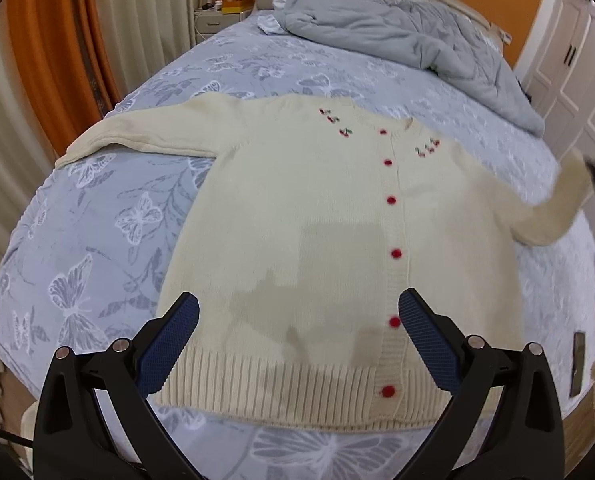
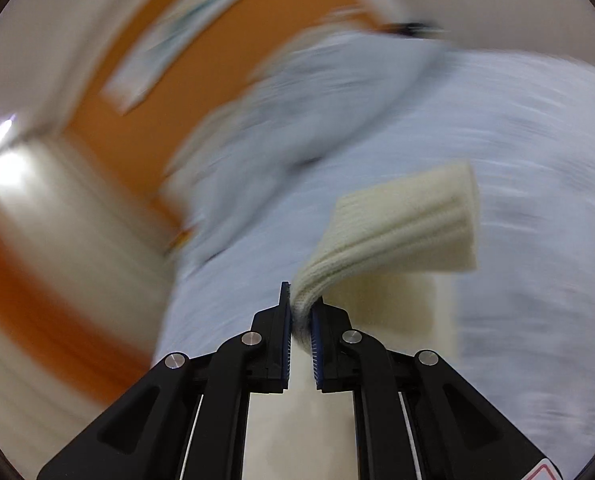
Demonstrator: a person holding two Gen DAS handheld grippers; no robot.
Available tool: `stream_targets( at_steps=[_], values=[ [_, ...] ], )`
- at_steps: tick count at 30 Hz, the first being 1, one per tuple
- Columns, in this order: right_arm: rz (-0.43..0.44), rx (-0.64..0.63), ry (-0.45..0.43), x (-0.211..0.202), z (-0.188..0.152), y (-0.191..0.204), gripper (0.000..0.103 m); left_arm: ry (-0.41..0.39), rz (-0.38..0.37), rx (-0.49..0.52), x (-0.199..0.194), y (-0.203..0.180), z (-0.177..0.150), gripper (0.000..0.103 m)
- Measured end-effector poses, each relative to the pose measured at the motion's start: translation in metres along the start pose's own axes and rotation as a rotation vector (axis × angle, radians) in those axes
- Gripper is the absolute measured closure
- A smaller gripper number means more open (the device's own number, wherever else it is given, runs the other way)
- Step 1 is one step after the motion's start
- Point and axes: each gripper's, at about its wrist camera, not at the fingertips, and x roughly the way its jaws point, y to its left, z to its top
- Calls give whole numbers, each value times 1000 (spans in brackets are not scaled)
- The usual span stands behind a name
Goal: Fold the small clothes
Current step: 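Fold the held sleeve across the cardigan body and open the right tool, then grasp the cuff of the other sleeve with the left tool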
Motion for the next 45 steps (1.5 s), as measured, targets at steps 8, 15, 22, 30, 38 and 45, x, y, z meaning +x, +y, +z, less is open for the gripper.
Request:
stream_targets(
  at_steps=[8, 15, 22, 30, 38, 45],
  values=[
    [211, -342, 457, 153, -151, 182, 87, -30, -97, -138, 3, 23, 37, 5],
    [29, -285, 422, 99, -170, 104, 55, -53, -231, -229, 63, 26, 96, 5],
    [-132, 119, 387, 58, -124, -39, 53, 225, -216, -400, 202, 7, 108, 15],
    [-28, 319, 365, 85, -139, -66, 54, 55, -319, -360, 181, -10, 150, 93],
    [-30, 216, 237, 89, -143, -41, 93, -103, -313, -165, 164, -7, 197, 92],
    [-91, 261, 301, 90, -152, -54, 94, 22, -199, -237, 238, 18, 144, 89]
  ],
)
